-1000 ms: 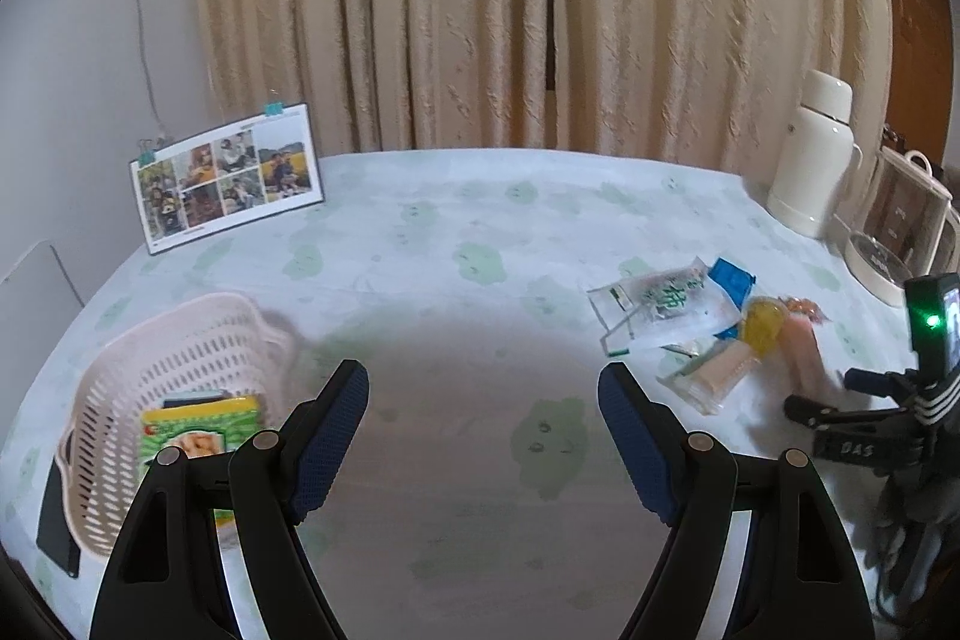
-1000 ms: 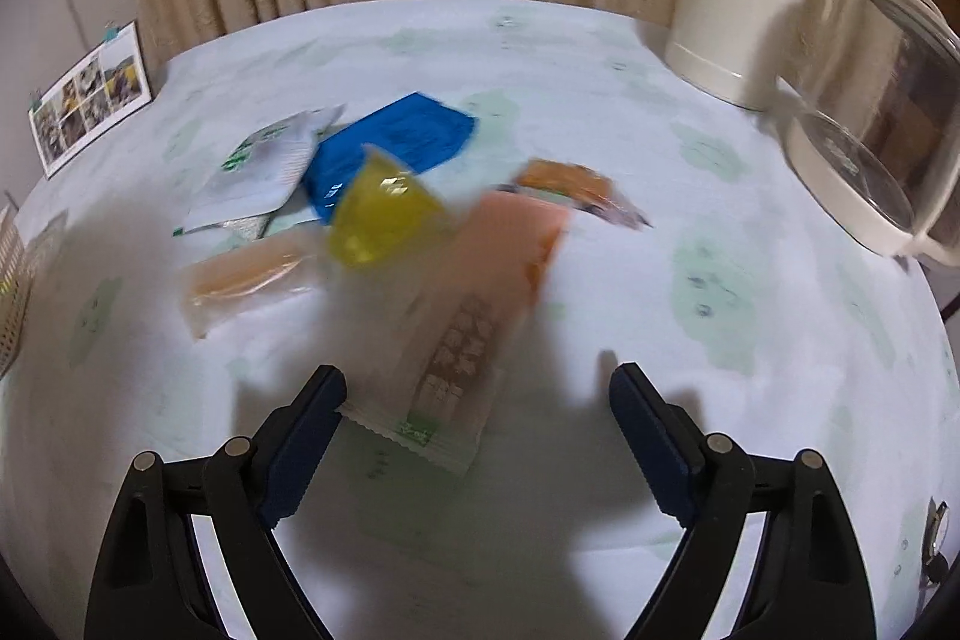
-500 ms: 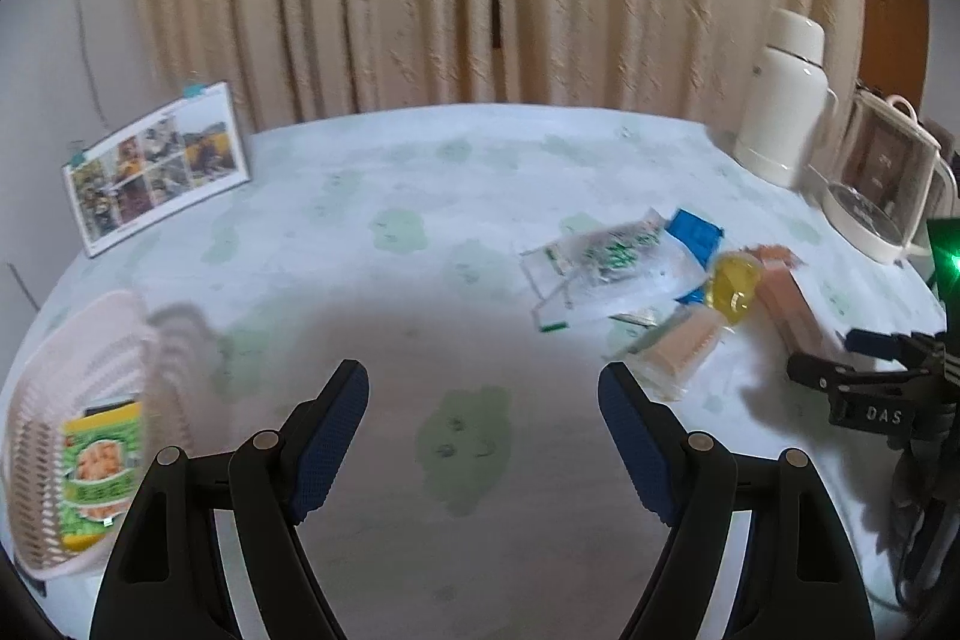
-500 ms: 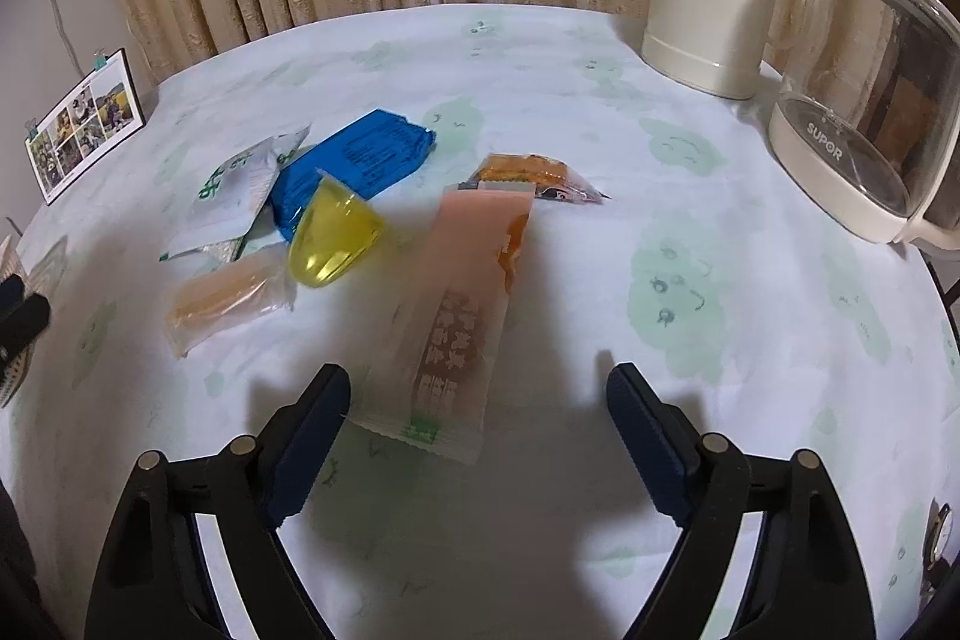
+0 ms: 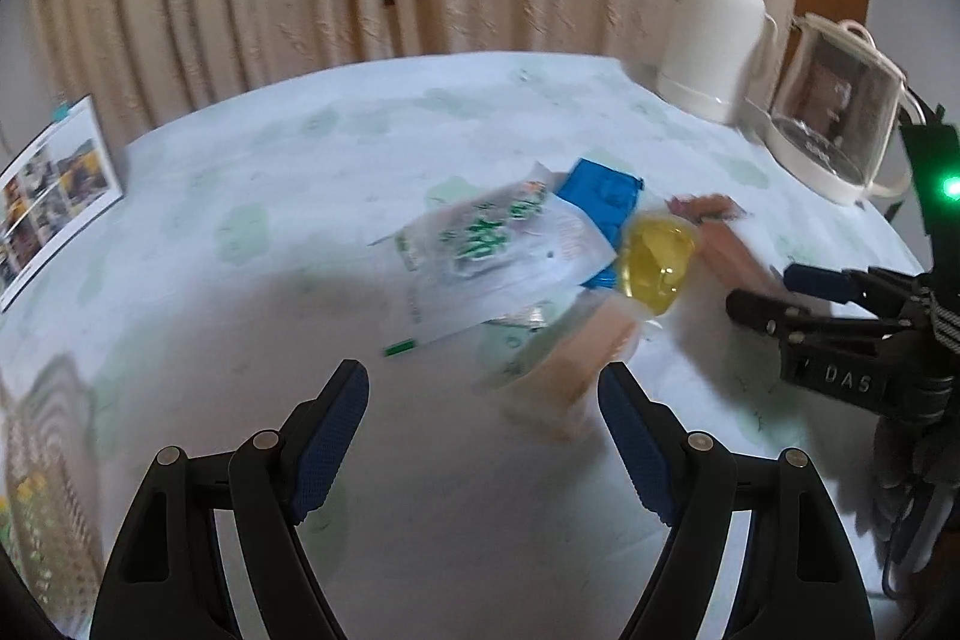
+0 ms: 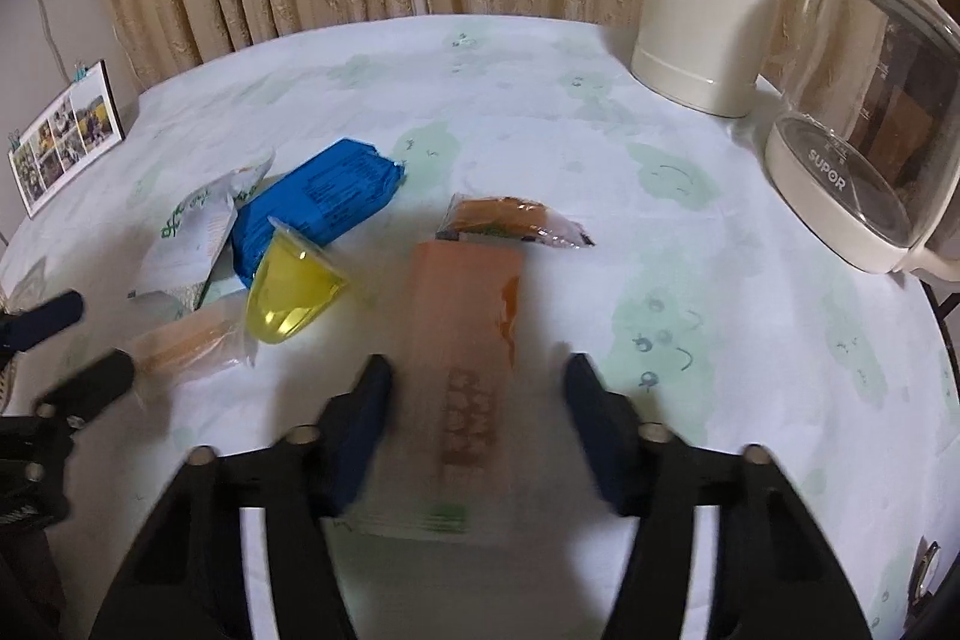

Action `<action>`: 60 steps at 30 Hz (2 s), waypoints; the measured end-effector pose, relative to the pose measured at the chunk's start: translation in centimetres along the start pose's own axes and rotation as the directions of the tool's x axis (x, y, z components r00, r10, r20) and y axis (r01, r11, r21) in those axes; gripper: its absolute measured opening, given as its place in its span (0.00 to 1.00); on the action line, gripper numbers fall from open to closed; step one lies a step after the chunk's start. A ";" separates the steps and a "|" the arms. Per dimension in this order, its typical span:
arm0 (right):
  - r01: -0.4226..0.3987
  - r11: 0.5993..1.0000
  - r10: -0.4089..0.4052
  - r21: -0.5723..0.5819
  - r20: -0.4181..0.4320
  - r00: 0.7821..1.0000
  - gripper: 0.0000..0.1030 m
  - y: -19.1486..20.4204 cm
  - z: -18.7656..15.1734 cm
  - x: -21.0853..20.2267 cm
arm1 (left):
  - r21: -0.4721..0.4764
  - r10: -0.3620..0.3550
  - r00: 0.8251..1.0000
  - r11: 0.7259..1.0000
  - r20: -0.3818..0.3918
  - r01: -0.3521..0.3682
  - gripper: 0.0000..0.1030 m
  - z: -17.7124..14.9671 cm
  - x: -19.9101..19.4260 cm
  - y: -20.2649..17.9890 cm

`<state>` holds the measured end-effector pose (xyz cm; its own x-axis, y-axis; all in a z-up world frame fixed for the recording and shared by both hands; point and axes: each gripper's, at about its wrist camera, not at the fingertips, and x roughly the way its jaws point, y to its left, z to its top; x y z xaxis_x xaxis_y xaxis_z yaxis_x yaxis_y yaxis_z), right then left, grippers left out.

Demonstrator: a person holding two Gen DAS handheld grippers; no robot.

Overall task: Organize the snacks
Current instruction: 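Grasp the pink-orange wafer pack with the right tool and lift it, then carry the wafer pack to the pink basket and release it with the right tool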

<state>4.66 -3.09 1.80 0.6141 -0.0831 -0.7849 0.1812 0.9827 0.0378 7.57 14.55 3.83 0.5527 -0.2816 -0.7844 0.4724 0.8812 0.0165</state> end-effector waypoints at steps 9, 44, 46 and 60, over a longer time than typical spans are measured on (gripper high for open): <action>-0.053 0.997 0.053 0.058 0.013 0.999 0.30 -1.6 0.1 -0.3 | 0.051 -0.078 0.994 0.995 -0.076 0.082 0.58 0.6 2.9 -1.9; -0.242 0.966 0.233 0.087 0.104 0.967 0.29 -0.8 -1.0 -2.6 | -0.152 0.067 0.992 0.987 0.106 -0.050 0.40 -2.0 -6.1 3.0; -0.246 0.966 0.237 0.081 0.107 0.966 0.29 -0.6 -1.1 -2.8 | -0.176 0.096 0.988 0.982 0.119 -0.074 0.40 -2.2 -6.7 3.9; -0.276 0.960 0.271 0.041 0.108 0.957 0.29 2.1 -2.0 -3.5 | -0.350 0.292 0.937 0.912 0.191 -0.213 0.40 -4.4 -12.6 11.5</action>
<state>1.38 -0.42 3.44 0.7191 0.1686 -0.6741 0.0362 0.9597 0.2786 3.00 29.88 11.13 0.7869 -0.0792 -0.6120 0.0733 0.9967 -0.0348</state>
